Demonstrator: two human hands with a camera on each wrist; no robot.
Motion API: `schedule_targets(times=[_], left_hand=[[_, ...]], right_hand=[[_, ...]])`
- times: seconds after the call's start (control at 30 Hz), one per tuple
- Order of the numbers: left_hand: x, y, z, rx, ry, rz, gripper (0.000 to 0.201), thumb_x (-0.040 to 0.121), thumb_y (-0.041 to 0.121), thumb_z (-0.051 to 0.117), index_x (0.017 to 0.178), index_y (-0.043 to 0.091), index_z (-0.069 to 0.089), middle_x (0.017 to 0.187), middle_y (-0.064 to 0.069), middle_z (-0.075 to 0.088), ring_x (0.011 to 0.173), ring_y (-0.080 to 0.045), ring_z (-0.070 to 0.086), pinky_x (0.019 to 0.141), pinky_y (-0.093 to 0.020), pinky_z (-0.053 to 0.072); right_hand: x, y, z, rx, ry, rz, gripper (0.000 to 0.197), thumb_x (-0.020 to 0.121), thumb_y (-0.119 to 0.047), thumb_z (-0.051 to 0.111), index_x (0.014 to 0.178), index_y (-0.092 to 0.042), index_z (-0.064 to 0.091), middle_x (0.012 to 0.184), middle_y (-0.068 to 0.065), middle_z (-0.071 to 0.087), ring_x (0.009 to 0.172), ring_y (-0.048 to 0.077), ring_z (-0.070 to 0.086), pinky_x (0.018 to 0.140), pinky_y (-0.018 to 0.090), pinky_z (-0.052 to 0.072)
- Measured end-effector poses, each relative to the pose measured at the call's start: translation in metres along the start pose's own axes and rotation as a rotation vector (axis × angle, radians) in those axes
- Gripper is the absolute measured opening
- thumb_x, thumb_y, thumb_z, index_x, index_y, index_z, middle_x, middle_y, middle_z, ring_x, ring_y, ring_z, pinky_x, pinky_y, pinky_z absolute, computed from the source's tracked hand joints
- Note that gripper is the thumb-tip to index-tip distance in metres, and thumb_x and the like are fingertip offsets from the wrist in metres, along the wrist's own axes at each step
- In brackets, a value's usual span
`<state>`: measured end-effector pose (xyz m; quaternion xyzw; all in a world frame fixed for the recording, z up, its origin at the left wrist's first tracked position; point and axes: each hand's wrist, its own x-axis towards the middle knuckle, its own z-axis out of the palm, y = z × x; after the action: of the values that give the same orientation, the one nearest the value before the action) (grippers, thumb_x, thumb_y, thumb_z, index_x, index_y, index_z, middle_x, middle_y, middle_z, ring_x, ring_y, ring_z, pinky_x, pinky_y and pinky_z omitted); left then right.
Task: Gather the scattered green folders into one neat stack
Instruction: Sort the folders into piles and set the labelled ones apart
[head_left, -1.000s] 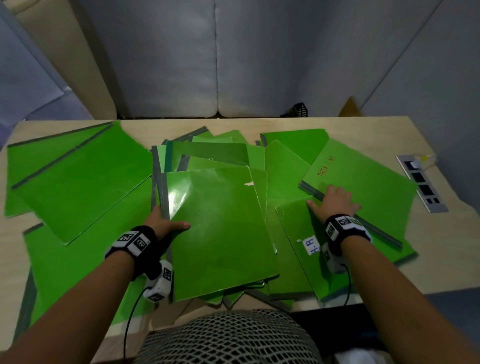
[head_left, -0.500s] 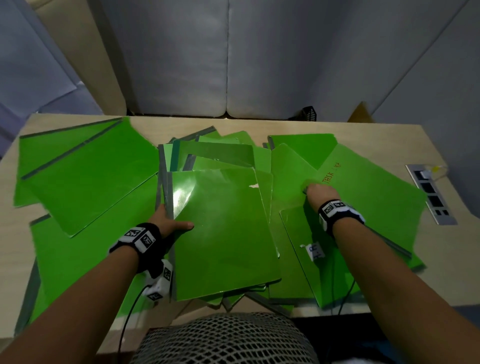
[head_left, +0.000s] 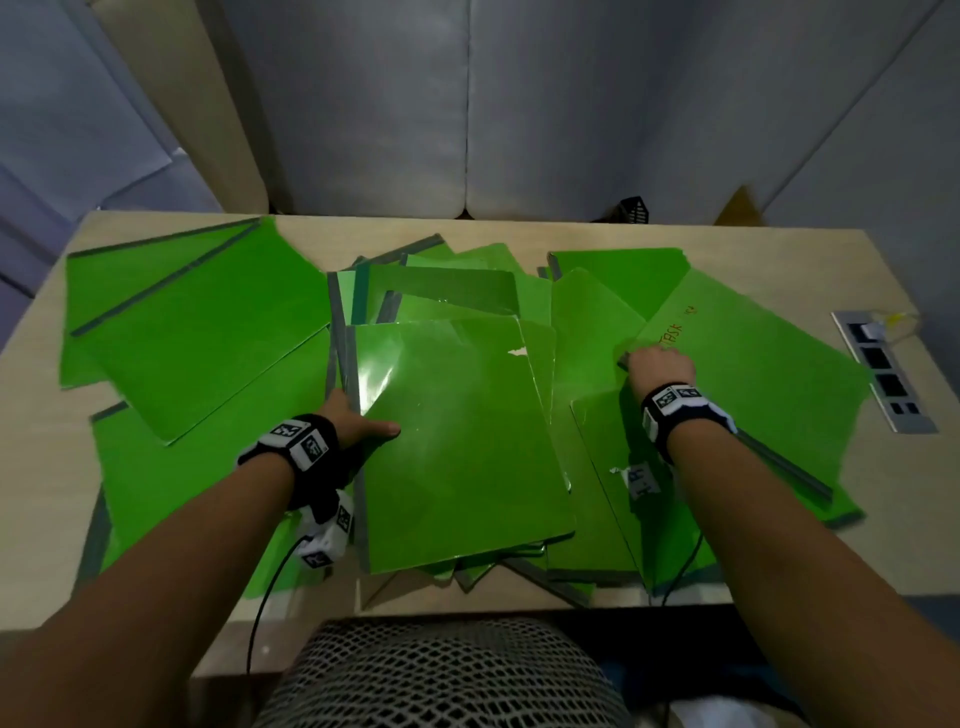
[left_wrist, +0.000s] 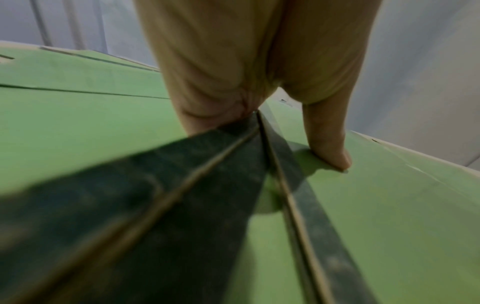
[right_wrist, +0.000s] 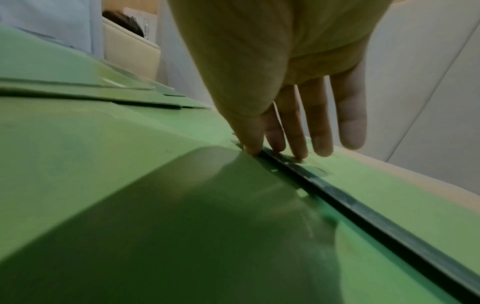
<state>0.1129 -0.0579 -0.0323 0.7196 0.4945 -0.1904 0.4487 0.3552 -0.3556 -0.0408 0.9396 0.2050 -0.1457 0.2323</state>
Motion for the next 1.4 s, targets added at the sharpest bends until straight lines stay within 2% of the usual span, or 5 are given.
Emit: schedule_targets(times=[0.17, 0.5, 0.63, 0.9, 1.4], left_hand=[[-0.001, -0.001, 0.002, 0.006, 0.0, -0.018, 0.103, 0.072, 0.031, 0.081, 0.148, 0.009, 0.016, 0.14, -0.024, 0.043, 0.117, -0.041, 0.053, 0.089, -0.047, 0.051], [0.003, -0.01, 0.002, -0.011, 0.034, 0.092, 0.092, 0.072, 0.026, 0.082, 0.144, 0.004, 0.029, 0.135, -0.021, 0.05, 0.118, -0.037, 0.052, 0.086, -0.037, 0.045], [0.003, -0.011, 0.001, -0.002, 0.037, 0.12, 0.092, 0.069, 0.028, 0.083, 0.142, 0.003, 0.031, 0.132, -0.021, 0.052, 0.114, -0.037, 0.054, 0.085, -0.037, 0.047], [0.003, -0.014, 0.003, -0.029, 0.045, 0.125, 0.094, 0.07, 0.027, 0.083, 0.143, 0.002, 0.03, 0.137, -0.022, 0.048, 0.121, -0.038, 0.051, 0.096, -0.043, 0.046], [0.004, -0.016, 0.005, -0.032, 0.059, 0.13, 0.097, 0.067, 0.029, 0.084, 0.143, 0.003, 0.03, 0.14, -0.02, 0.047, 0.122, -0.038, 0.05, 0.1, -0.047, 0.045]], right_hand=[[-0.005, -0.006, -0.003, 0.008, 0.107, -0.069, 0.017, 0.097, -0.011, 0.048, 0.103, -0.005, 0.062, 0.083, 0.005, 0.057, 0.067, 0.019, 0.054, 0.054, 0.029, 0.047], [-0.115, -0.023, 0.008, 0.123, 0.004, -0.575, 0.028, 0.098, -0.032, 0.046, 0.116, -0.019, 0.063, 0.093, -0.001, 0.063, 0.083, 0.017, 0.059, 0.083, 0.024, 0.049], [-0.131, -0.012, 0.029, -0.013, -0.183, -0.443, 0.03, 0.089, -0.048, 0.055, 0.109, -0.027, 0.064, 0.099, -0.006, 0.065, 0.101, 0.017, 0.06, 0.107, 0.045, 0.036], [-0.129, -0.027, 0.035, 0.375, -0.126, 0.056, 0.108, 0.068, -0.089, 0.039, 0.143, -0.013, 0.03, 0.152, 0.016, 0.025, 0.136, 0.036, 0.034, 0.097, 0.053, 0.046], [-0.101, -0.03, 0.041, 0.439, -0.359, 0.158, 0.106, 0.072, -0.041, 0.079, 0.148, -0.007, 0.014, 0.148, 0.032, 0.023, 0.125, 0.044, 0.048, 0.103, 0.052, 0.044]])
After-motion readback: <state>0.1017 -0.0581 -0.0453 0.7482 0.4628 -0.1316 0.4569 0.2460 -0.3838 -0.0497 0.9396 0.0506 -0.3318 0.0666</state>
